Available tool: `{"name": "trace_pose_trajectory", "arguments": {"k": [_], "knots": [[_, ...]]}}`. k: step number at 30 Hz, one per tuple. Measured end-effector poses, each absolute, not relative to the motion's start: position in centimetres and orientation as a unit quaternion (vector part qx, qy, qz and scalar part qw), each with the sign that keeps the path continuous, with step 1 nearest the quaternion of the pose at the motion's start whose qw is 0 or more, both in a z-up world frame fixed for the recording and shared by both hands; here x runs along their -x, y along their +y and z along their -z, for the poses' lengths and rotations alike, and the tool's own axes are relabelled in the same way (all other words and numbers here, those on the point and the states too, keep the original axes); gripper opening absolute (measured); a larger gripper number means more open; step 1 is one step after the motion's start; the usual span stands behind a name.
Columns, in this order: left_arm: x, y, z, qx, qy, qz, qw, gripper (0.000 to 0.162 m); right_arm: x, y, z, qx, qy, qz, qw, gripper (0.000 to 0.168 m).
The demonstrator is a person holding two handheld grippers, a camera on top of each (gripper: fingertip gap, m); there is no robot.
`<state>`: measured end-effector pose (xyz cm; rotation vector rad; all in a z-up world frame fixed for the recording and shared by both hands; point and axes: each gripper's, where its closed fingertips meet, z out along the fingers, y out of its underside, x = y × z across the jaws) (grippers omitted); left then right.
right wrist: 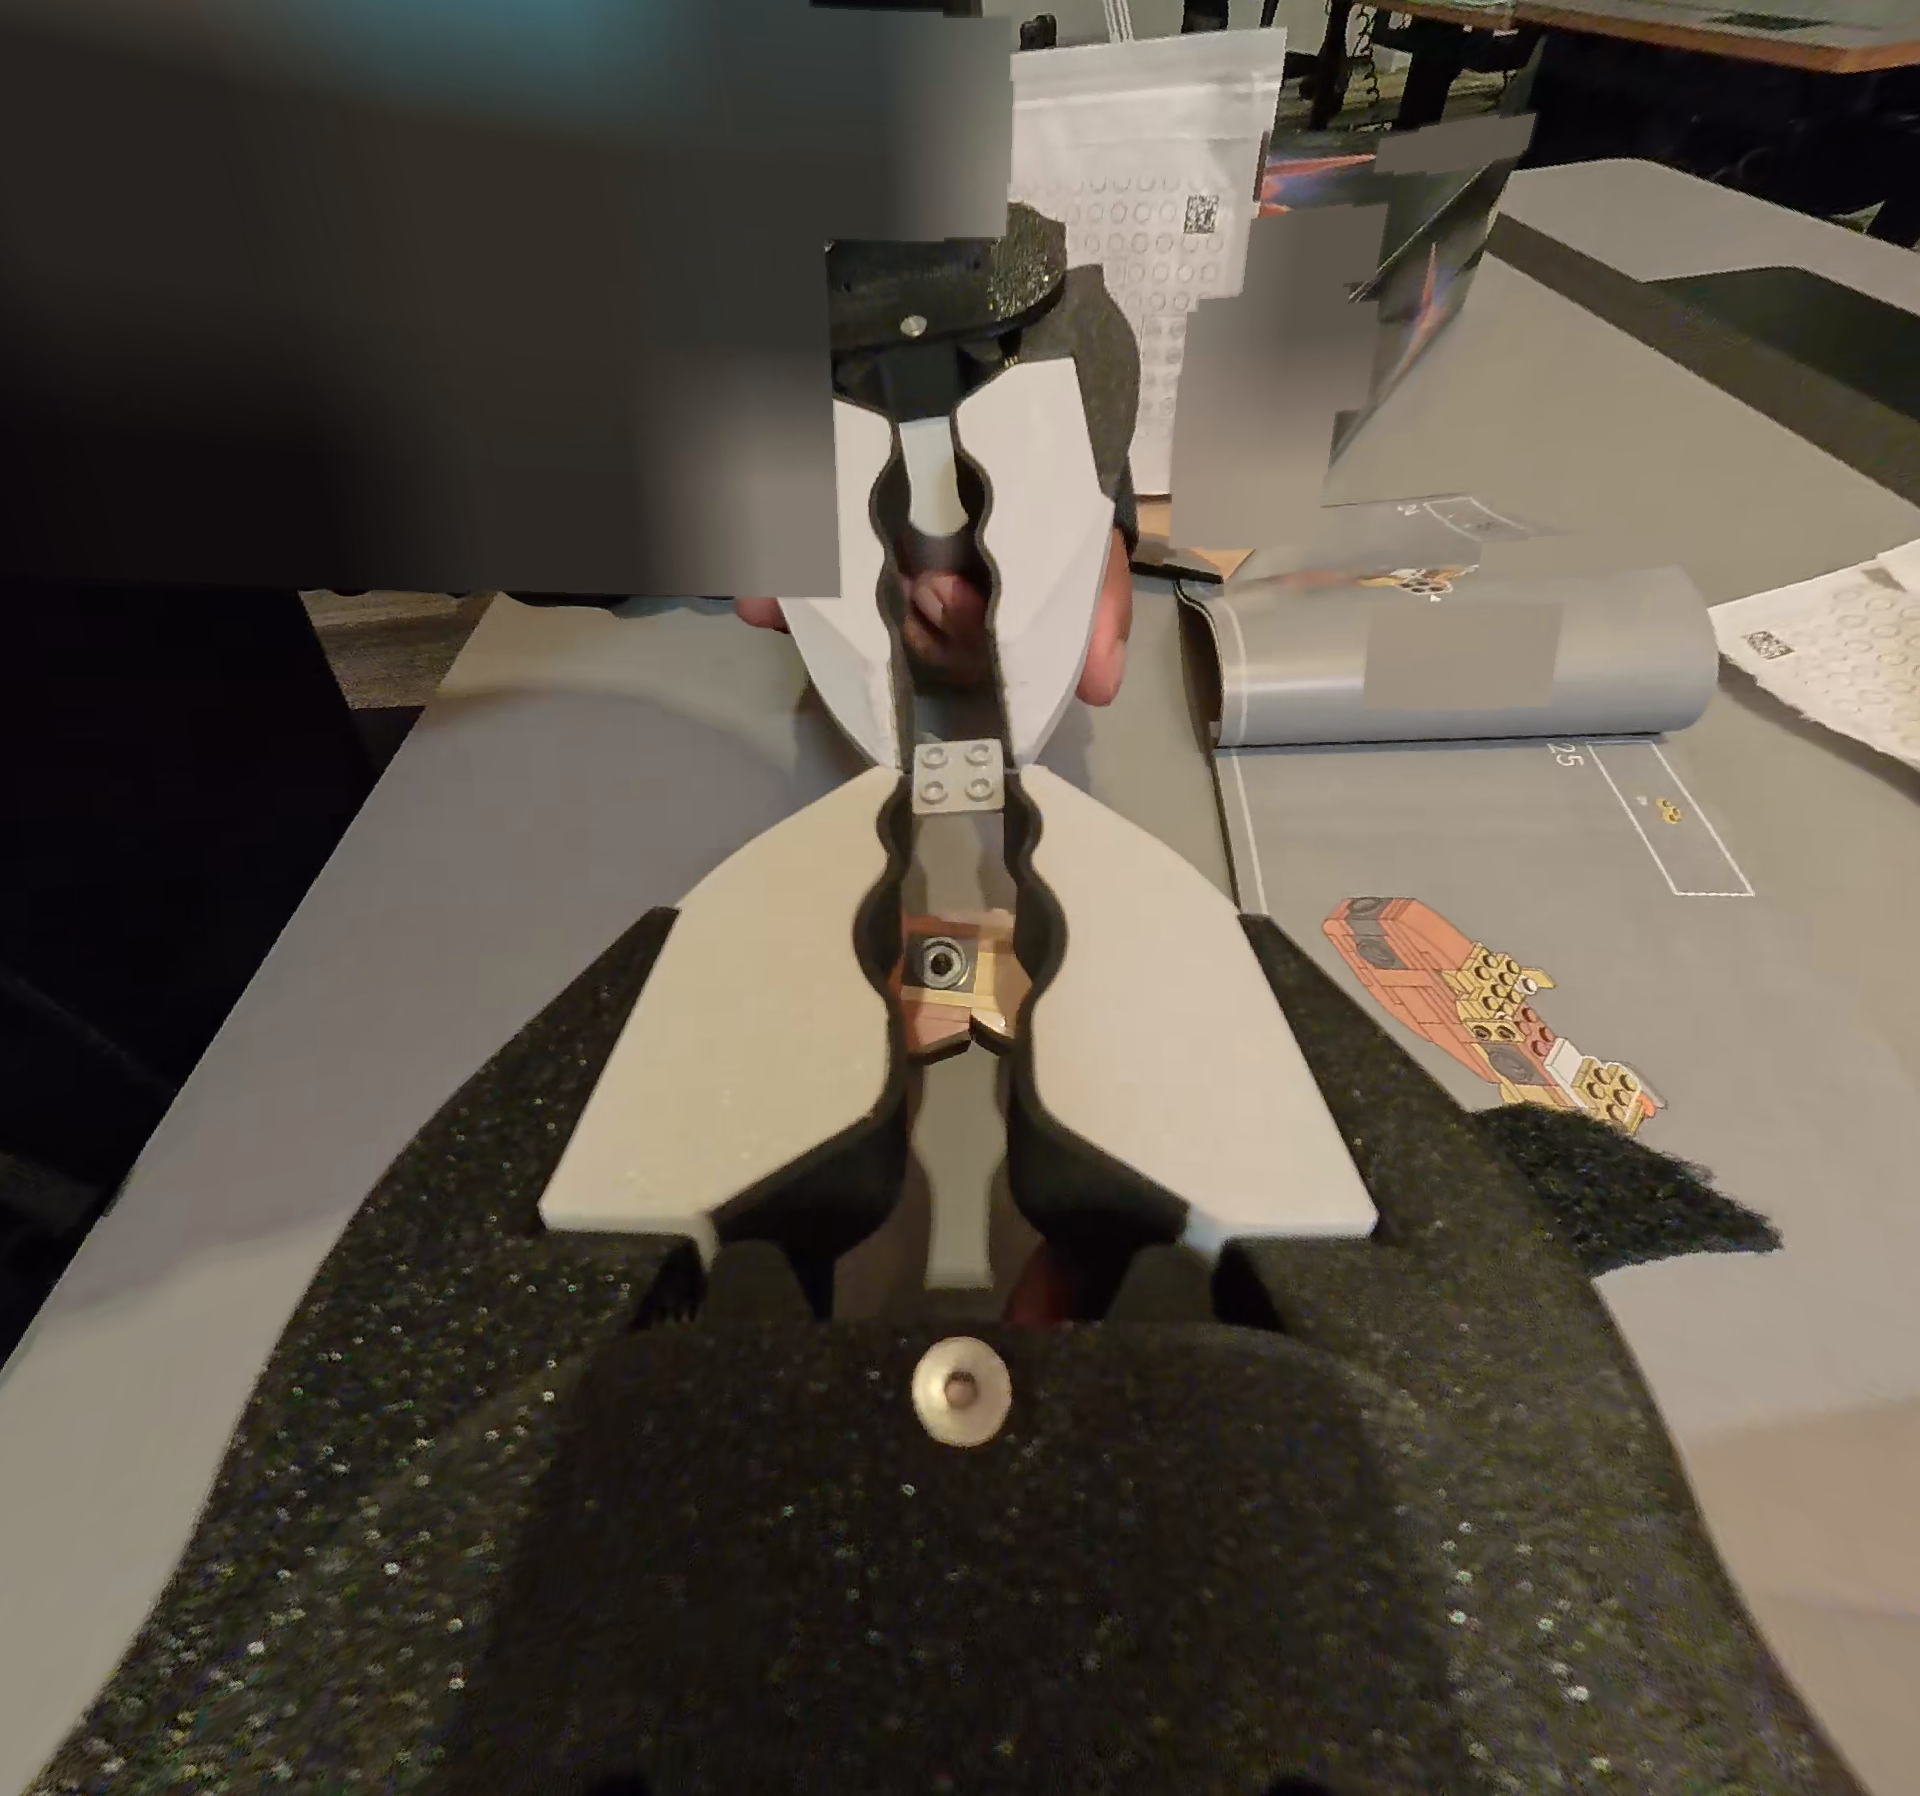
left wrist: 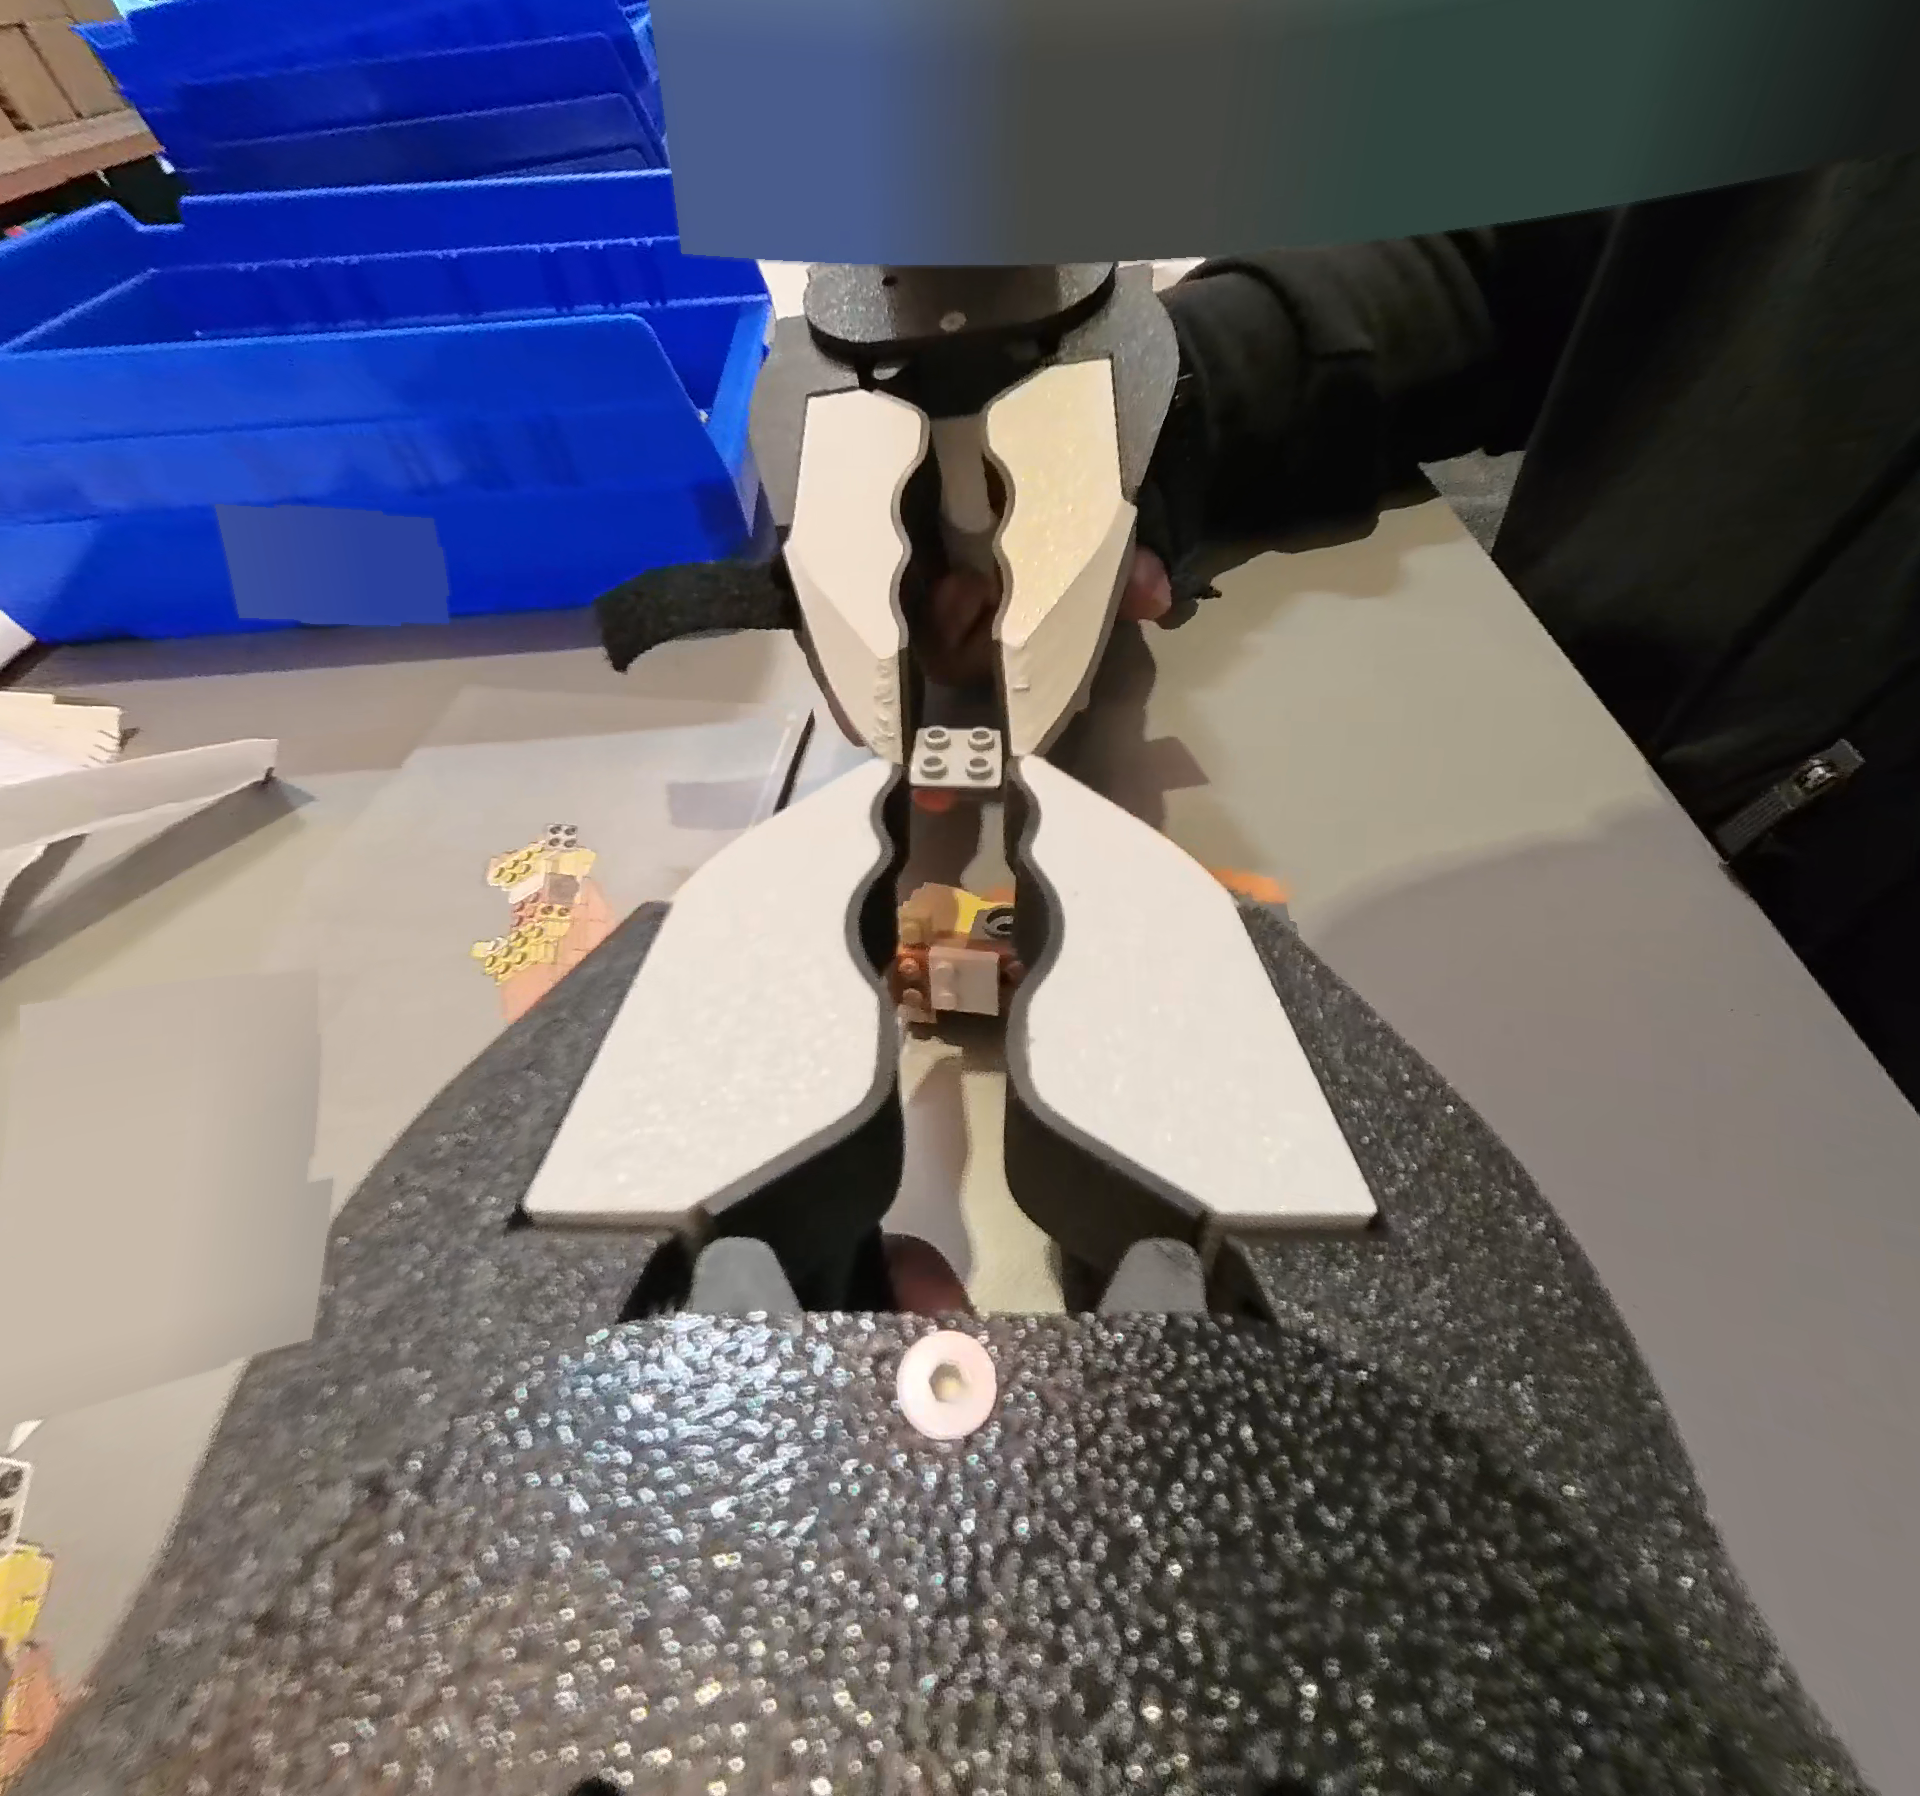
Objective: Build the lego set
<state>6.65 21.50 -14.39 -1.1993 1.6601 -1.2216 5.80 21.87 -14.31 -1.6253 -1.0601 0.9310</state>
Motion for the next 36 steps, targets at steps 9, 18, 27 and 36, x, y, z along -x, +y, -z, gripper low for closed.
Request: {"name": "trace_pose_trajectory", "arguments": {"k": [9,18,27,36], "knots": [[-6.5,21.8,14.8,0.462,0.654,0.47,0.372,0.015,-5.9,21.9,14.8,0.683,-0.42,-0.386,0.455,0.021],[-5.7,24.0,17.3,0.503,0.681,0.404,0.347,0.016,-7.7,22.4,18.1,0.755,-0.411,-0.344,0.379,0.012],[-6.0,24.2,17.9,0.523,0.68,0.395,0.329,0.015,-8.4,22.9,19.1,0.666,-0.554,-0.151,0.475,0.0],[-5.8,23.7,17.8,0.535,0.667,0.424,0.296,0.016,-8.2,22.7,18.3,0.54,-0.618,-0.056,0.568,0.001]]}}
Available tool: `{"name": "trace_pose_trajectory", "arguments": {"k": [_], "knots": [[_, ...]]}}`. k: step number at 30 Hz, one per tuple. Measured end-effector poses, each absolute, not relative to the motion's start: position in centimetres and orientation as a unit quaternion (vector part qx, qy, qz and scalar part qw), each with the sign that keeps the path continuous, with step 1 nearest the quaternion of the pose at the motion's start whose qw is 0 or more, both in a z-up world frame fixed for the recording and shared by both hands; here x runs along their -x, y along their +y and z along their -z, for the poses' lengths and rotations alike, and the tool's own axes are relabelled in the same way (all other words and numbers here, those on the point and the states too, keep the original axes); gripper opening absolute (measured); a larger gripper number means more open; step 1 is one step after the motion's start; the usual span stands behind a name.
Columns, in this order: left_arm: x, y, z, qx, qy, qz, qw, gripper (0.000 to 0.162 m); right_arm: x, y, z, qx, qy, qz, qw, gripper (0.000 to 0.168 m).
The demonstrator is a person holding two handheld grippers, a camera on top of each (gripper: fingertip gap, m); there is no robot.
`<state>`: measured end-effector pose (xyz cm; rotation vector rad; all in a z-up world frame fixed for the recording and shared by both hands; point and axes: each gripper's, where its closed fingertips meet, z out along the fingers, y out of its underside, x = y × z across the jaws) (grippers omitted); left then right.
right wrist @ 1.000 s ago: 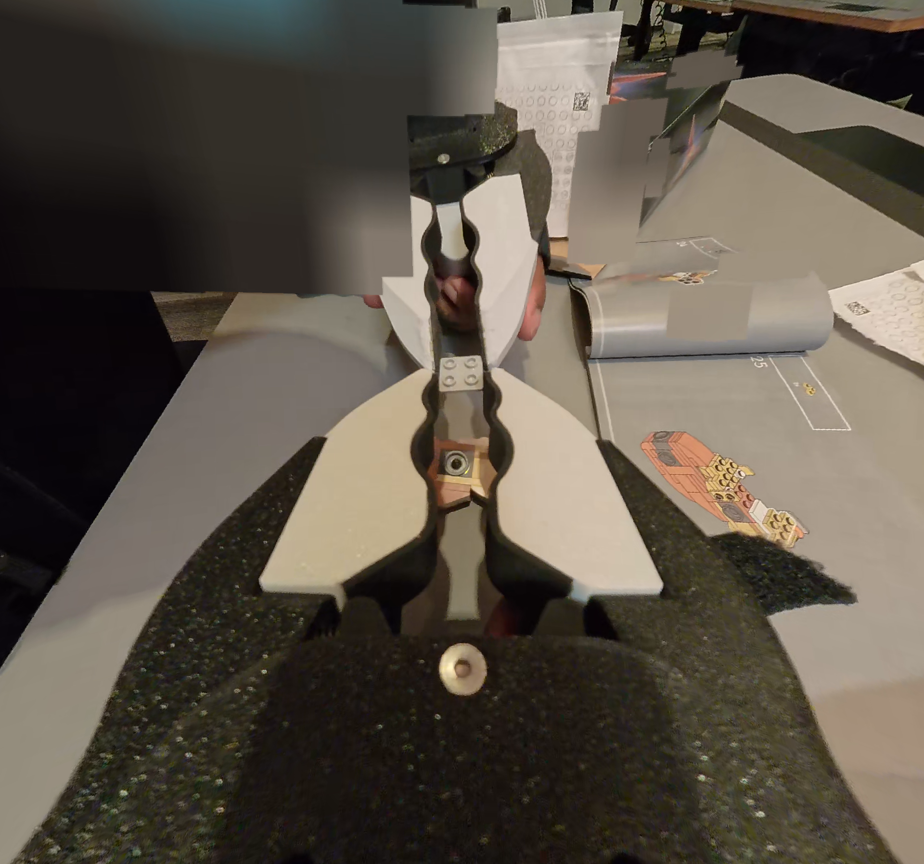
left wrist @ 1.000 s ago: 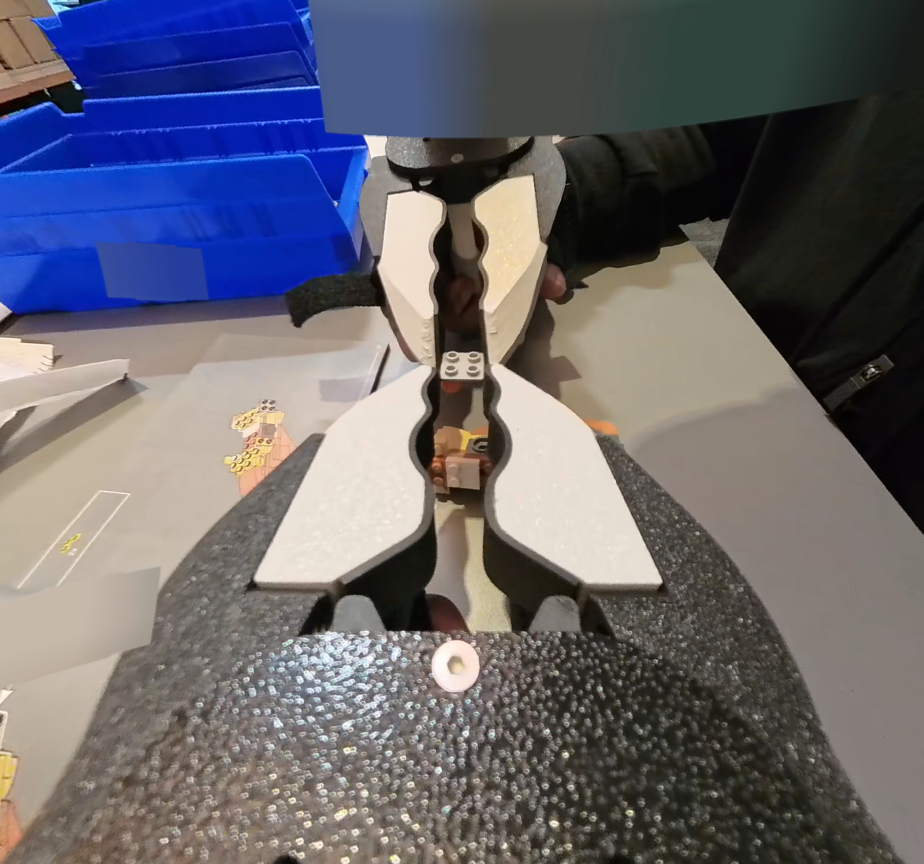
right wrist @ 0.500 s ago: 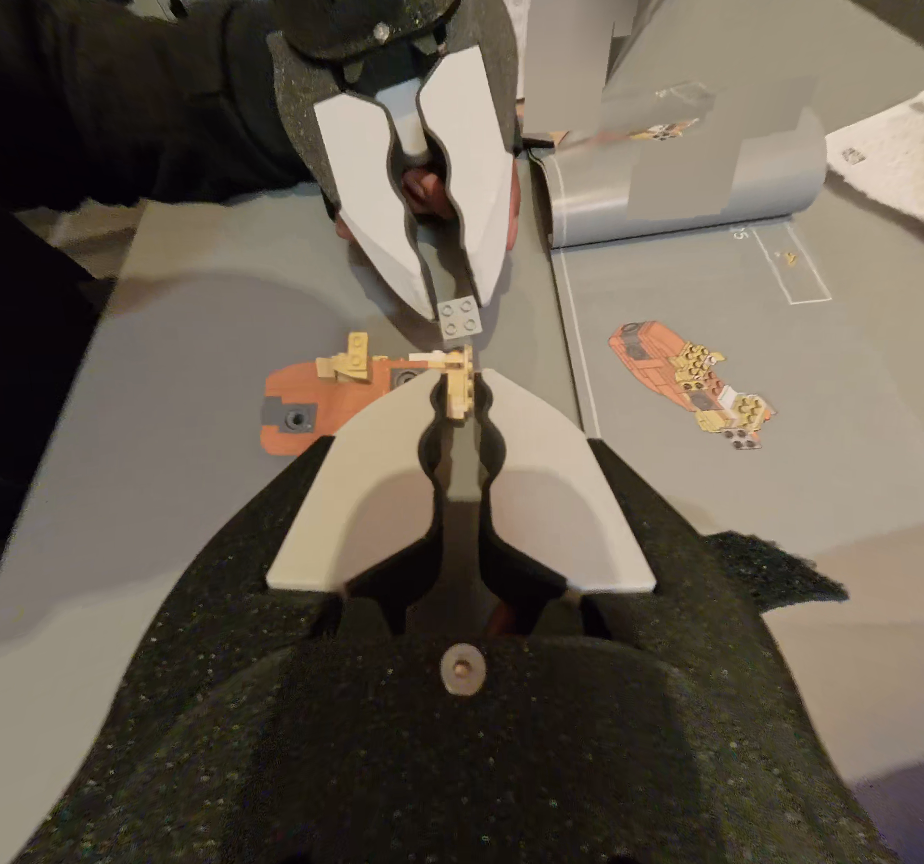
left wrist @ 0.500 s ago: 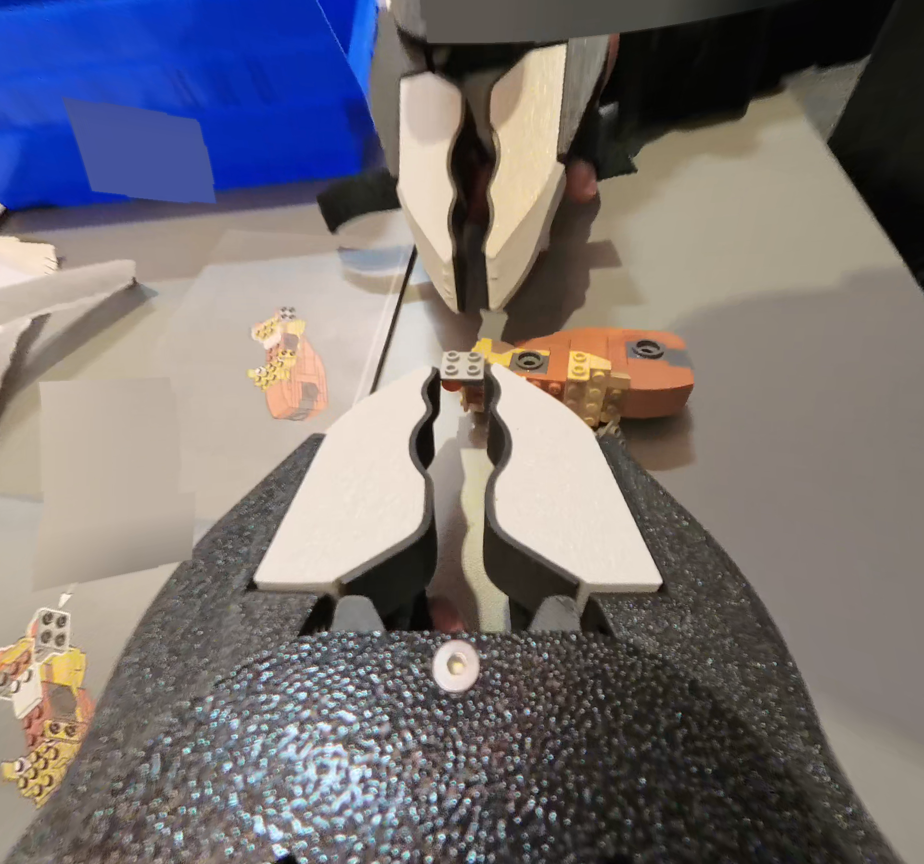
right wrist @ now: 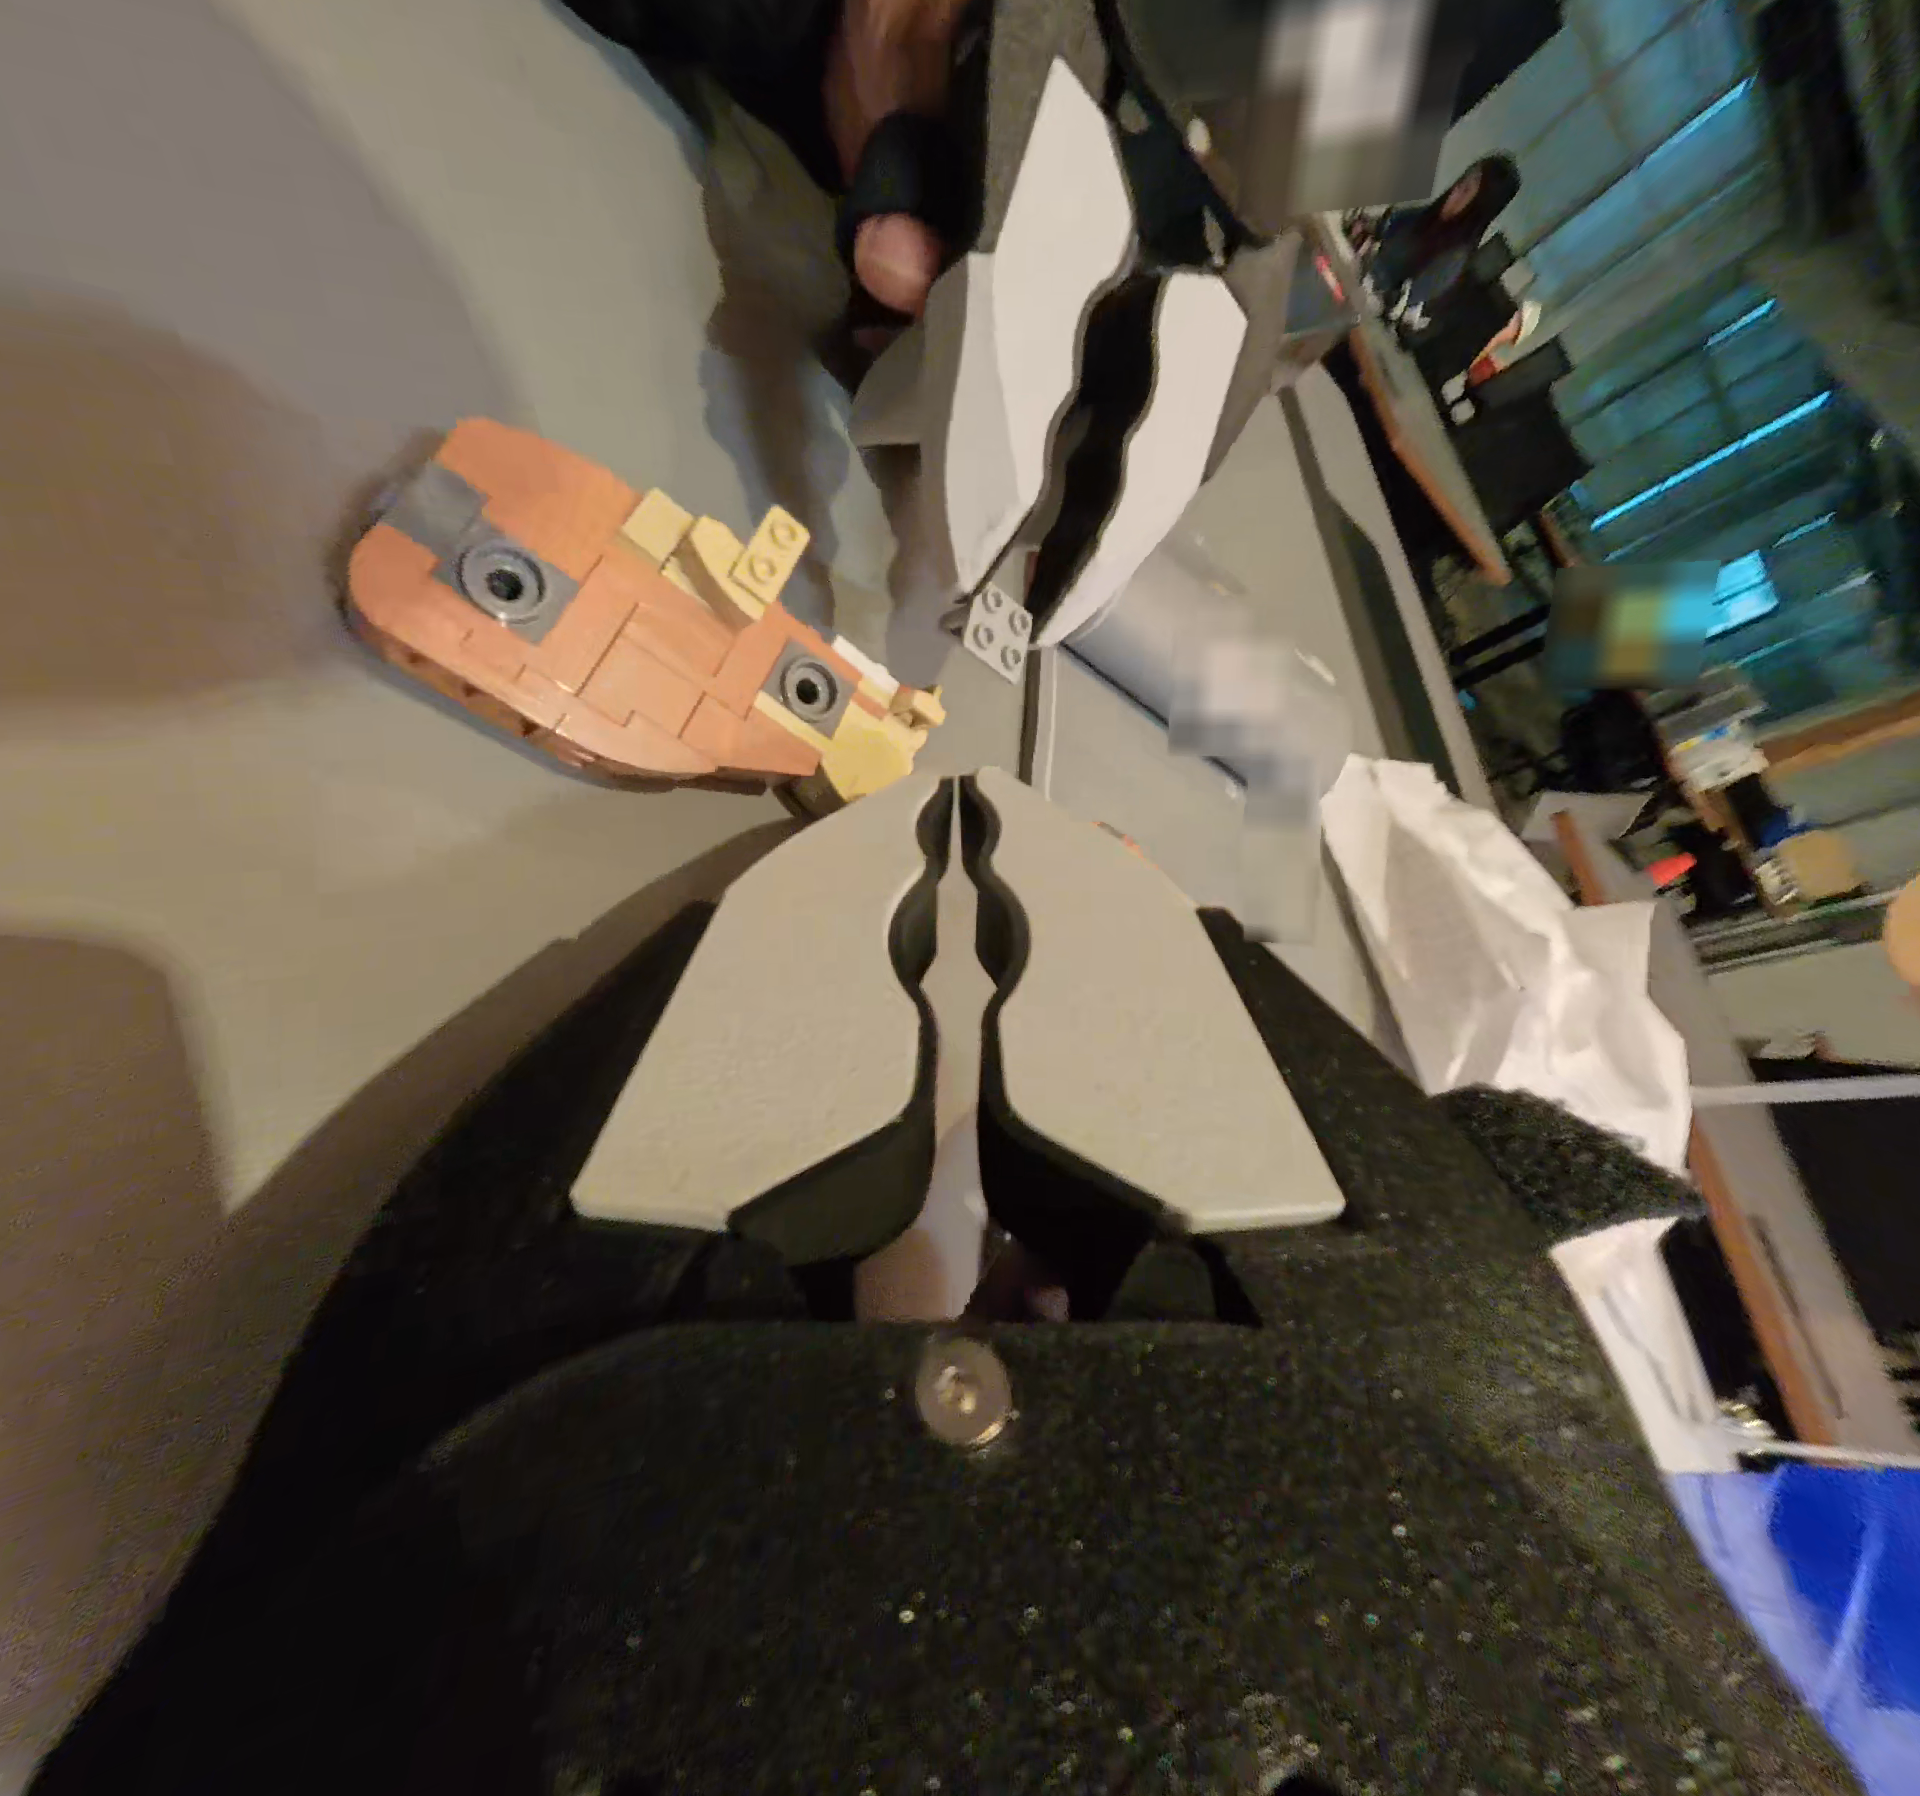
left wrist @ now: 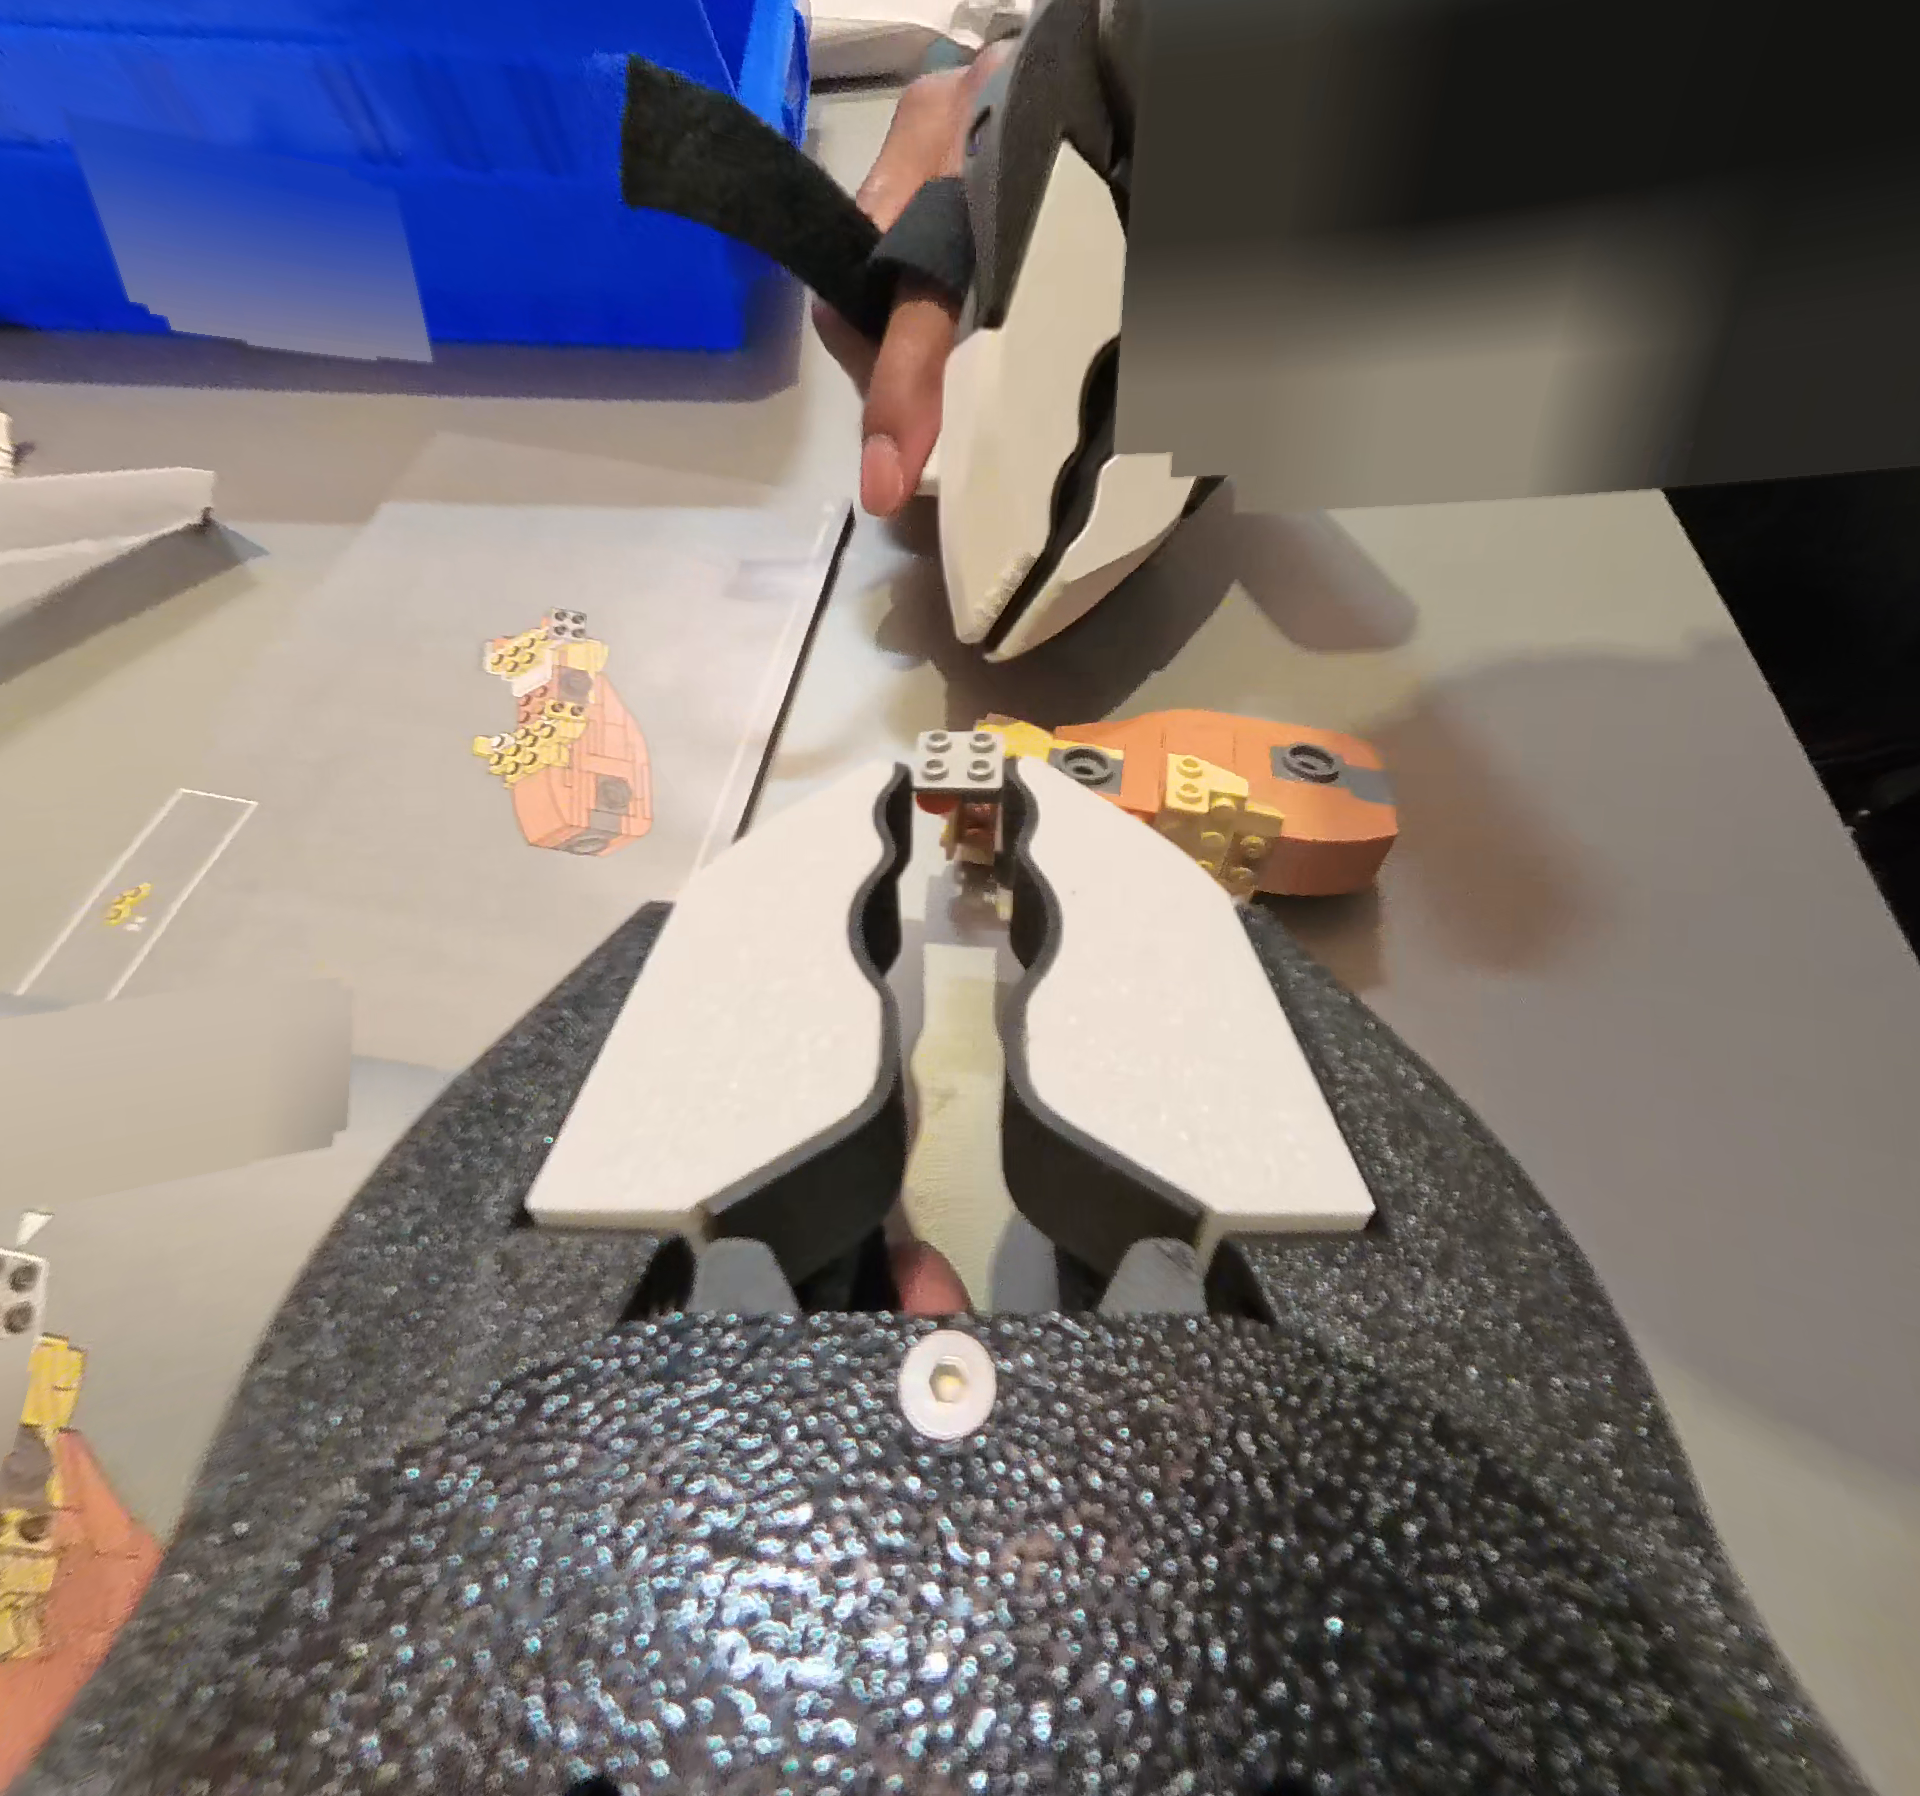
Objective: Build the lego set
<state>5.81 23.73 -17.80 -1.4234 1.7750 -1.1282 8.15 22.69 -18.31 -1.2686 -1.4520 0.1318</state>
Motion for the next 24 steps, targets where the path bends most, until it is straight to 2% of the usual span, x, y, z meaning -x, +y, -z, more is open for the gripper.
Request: {"name": "trace_pose_trajectory", "arguments": {"k": [15,24], "knots": [[-6.6,23.5,18.2,0.539,0.673,0.438,0.254,0.015,-7.3,23.4,17.6,0.442,-0.635,0.021,0.633,0.038],[-6.8,23.6,18.3,0.528,0.683,0.437,0.253,0.015,-7.1,23.5,17.2,0.417,-0.633,0.045,0.65,0.04]]}}
